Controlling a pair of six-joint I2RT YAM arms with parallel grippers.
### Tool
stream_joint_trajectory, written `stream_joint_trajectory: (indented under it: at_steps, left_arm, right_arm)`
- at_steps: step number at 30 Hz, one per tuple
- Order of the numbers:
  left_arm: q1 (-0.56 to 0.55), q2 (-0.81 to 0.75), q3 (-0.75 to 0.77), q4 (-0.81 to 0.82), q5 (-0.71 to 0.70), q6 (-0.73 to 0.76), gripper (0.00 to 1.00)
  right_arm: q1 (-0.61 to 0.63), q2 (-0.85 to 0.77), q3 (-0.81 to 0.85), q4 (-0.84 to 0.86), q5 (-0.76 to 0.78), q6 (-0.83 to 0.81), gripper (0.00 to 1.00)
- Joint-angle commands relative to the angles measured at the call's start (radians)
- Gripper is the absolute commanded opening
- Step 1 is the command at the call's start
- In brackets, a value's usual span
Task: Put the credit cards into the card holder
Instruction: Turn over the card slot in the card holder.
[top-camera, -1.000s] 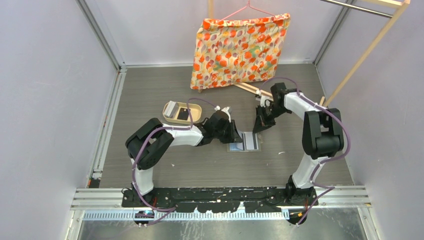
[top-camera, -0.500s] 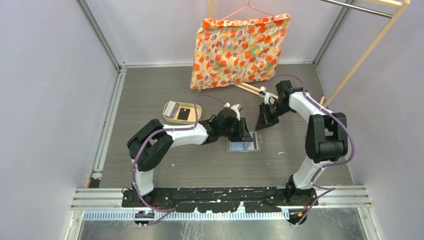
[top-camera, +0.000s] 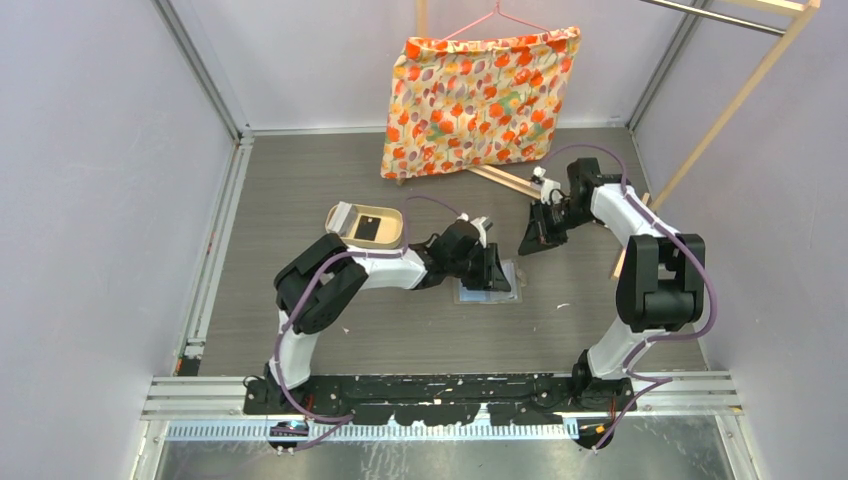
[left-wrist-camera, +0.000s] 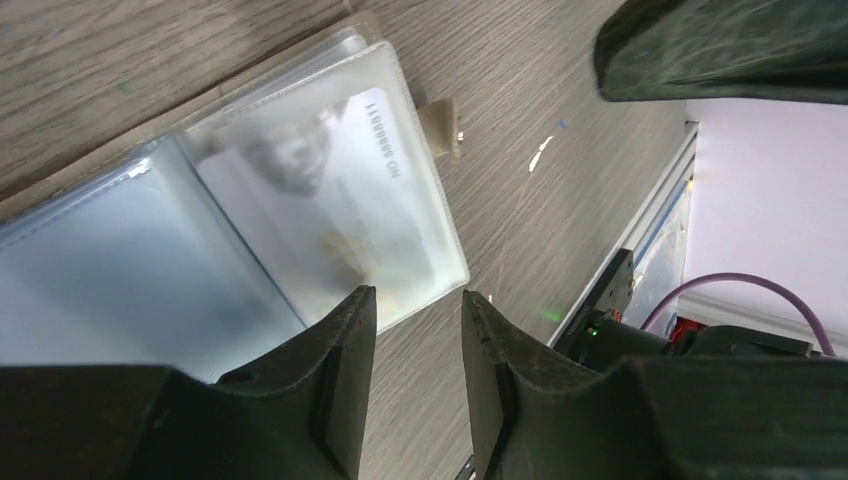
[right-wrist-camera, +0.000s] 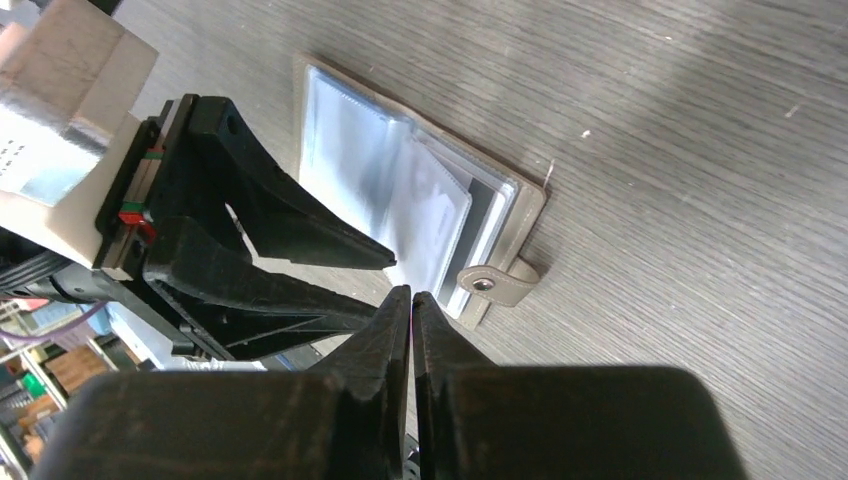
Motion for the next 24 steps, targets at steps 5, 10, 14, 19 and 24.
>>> stream_joint_trajectory:
  at_steps: [5, 10, 14, 19, 24]
  left_arm:
    - [0.003, -0.176, -0.068, 0.112, -0.064, 0.120, 0.40]
    - [0.028, -0.261, -0.162, 0.125, -0.129, 0.161, 0.41]
    - [0.057, -0.266, -0.220, 0.185, -0.113, 0.137, 0.41]
    - [0.062, -0.210, -0.213, 0.228, -0.074, 0.113, 0.40]
    - [0.062, -0.169, -0.204, 0.245, -0.058, 0.105, 0.40]
  right_arm:
    - [0.024, 0.018, 0.014, -0.089, -0.167, -0.115, 0.10]
    - [0.113, 0.073, 0.016, -0.074, -0.102, -0.102, 0.10]
    - [0.148, 0.133, 0.025, -0.060, 0.014, -0.082, 0.10]
    - [0.152, 0.192, 0.024, -0.047, 0.130, -0.063, 0.10]
    - [0.152, 0.226, 0.027, -0.044, 0.186, -0.053, 0.10]
